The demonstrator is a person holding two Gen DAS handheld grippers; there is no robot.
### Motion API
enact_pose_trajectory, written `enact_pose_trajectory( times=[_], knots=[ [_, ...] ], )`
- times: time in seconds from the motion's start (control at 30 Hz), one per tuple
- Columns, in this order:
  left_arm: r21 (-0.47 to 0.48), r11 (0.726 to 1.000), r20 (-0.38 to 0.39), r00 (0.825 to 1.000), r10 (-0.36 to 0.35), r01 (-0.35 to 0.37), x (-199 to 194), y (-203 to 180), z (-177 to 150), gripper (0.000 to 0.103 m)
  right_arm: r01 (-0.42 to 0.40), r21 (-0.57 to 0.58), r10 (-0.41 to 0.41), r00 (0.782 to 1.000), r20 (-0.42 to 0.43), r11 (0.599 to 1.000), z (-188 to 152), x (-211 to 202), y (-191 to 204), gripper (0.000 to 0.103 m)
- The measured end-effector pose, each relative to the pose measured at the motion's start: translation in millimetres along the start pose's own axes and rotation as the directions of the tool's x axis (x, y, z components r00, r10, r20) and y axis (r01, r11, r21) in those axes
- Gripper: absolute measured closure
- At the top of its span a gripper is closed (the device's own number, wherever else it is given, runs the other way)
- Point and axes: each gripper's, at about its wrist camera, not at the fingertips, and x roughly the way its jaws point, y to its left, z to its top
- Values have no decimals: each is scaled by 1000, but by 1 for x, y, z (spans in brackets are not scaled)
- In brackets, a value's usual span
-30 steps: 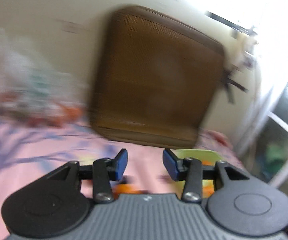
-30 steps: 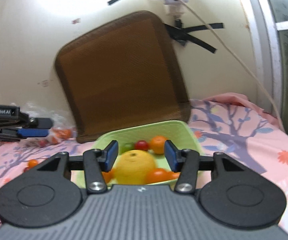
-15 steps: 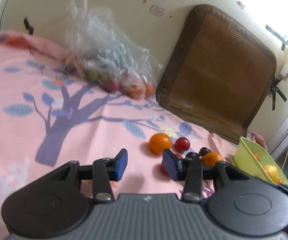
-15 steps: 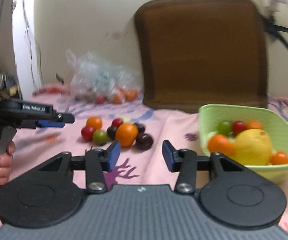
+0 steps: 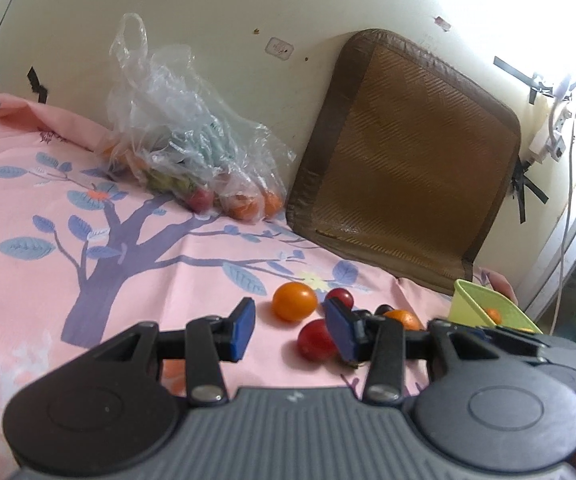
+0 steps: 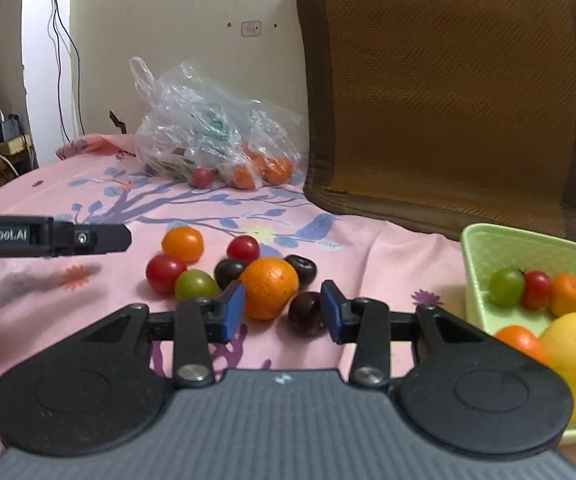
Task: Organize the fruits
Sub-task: 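Grasp a mandarin with the left tool while the right tool grasps a dark plum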
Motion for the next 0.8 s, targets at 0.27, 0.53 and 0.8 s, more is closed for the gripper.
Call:
enact_pose_trajectory(
  times=[0.27, 0.53, 0.8],
  knots=[
    [16, 998, 12, 998, -65, 65, -4, -3, -2, 63, -28, -105, 29, 1000, 6, 994, 0, 4, 16, 58],
    [62, 993, 19, 994, -104, 103, -8, -12, -5, 63, -148, -209, 140, 989, -50, 967, -25, -22, 41, 69],
    [41, 994, 19, 995, -101, 100, -7, -8, -4, 63, -38, -110, 40, 999, 17, 993, -2, -12, 16, 55]
  ],
)
